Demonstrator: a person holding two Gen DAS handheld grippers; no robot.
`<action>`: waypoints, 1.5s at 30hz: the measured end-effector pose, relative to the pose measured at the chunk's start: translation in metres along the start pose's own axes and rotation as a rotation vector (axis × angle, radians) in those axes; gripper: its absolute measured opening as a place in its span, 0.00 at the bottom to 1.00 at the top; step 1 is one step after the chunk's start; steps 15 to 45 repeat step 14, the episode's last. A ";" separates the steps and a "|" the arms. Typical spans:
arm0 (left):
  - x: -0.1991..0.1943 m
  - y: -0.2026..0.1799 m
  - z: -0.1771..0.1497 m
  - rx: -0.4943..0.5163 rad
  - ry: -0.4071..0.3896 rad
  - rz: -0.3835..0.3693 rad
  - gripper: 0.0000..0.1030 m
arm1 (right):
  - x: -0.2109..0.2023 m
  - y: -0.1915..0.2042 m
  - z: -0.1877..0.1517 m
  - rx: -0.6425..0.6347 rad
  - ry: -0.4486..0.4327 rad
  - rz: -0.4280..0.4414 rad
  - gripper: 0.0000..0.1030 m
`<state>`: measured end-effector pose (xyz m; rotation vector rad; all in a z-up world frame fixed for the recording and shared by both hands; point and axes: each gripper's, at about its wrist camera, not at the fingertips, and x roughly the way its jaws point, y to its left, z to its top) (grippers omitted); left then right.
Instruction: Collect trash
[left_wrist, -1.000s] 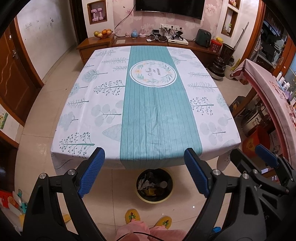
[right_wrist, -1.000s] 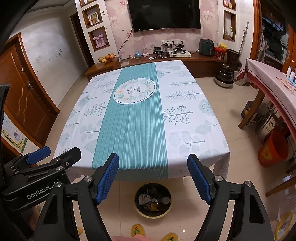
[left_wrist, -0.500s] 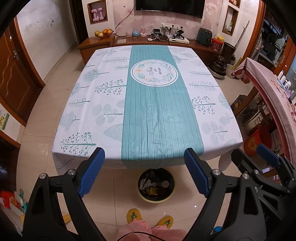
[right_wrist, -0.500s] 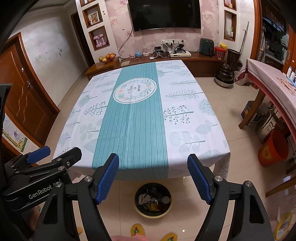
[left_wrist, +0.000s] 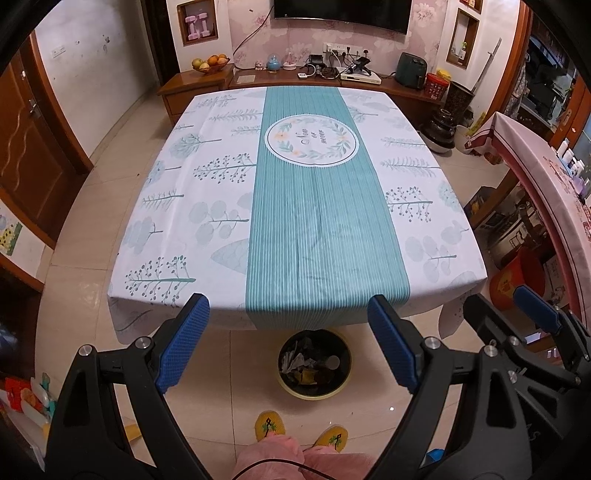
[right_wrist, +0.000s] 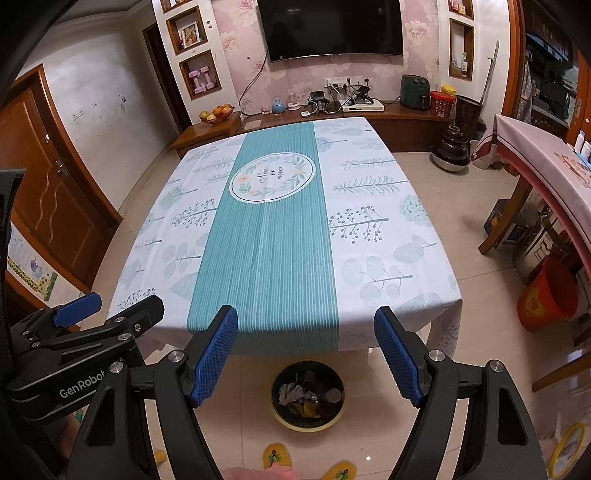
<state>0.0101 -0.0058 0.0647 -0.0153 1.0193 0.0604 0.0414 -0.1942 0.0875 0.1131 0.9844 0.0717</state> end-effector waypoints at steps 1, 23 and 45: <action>0.000 0.000 -0.001 0.000 0.002 0.001 0.83 | 0.001 0.001 -0.001 -0.002 0.001 0.002 0.75; -0.003 -0.001 -0.005 0.002 0.011 0.005 0.83 | 0.001 0.002 -0.006 -0.006 0.007 0.008 0.75; -0.003 -0.001 -0.005 0.002 0.011 0.005 0.83 | 0.001 0.002 -0.006 -0.006 0.007 0.008 0.75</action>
